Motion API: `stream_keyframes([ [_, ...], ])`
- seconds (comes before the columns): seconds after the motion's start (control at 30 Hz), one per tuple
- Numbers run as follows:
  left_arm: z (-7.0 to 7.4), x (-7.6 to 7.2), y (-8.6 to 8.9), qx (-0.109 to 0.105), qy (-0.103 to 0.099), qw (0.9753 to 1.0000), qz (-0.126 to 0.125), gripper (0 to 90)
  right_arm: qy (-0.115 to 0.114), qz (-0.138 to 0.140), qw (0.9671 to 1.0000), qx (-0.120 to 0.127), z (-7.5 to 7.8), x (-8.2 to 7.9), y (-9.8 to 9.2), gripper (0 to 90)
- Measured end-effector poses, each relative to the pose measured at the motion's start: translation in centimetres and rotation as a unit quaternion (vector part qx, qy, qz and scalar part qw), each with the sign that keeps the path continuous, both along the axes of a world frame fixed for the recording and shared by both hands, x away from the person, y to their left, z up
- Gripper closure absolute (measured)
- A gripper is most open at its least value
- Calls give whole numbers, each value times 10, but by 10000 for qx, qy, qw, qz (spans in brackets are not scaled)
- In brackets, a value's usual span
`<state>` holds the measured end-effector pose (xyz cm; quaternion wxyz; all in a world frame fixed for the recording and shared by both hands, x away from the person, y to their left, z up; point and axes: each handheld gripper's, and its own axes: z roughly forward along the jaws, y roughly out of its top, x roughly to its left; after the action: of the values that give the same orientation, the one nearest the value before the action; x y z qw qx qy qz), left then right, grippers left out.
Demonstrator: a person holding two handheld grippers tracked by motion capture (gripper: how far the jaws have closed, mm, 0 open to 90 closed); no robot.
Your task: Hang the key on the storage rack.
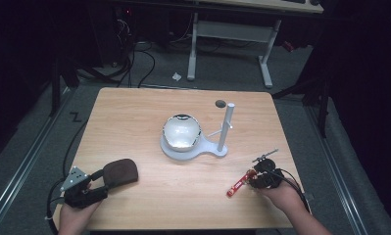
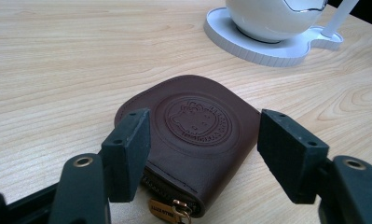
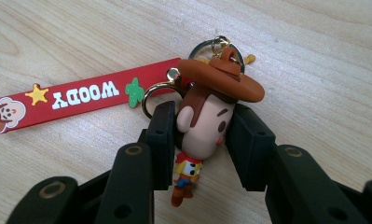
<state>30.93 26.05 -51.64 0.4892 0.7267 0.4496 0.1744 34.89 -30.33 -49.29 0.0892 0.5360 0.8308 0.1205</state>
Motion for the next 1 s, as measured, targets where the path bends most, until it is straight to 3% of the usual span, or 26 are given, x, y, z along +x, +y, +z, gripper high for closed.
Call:
stream_keyframes([
  [0.33, -1, 1, 0, 16, 26, 10000, -14, 351, 140, 31, 9998, 98, 6, 0, -3, 657],
  [0.8, -1, 0, -1, 18, 45, 10000, -65, 353, 686, 226, 9970, 267, 28, 1, 0, 657],
  [1.0, -2, 1, -1, 1, 45, 10000, -60, 353, 780, 339, 9960, 261, 38, 0, 4, 658],
])
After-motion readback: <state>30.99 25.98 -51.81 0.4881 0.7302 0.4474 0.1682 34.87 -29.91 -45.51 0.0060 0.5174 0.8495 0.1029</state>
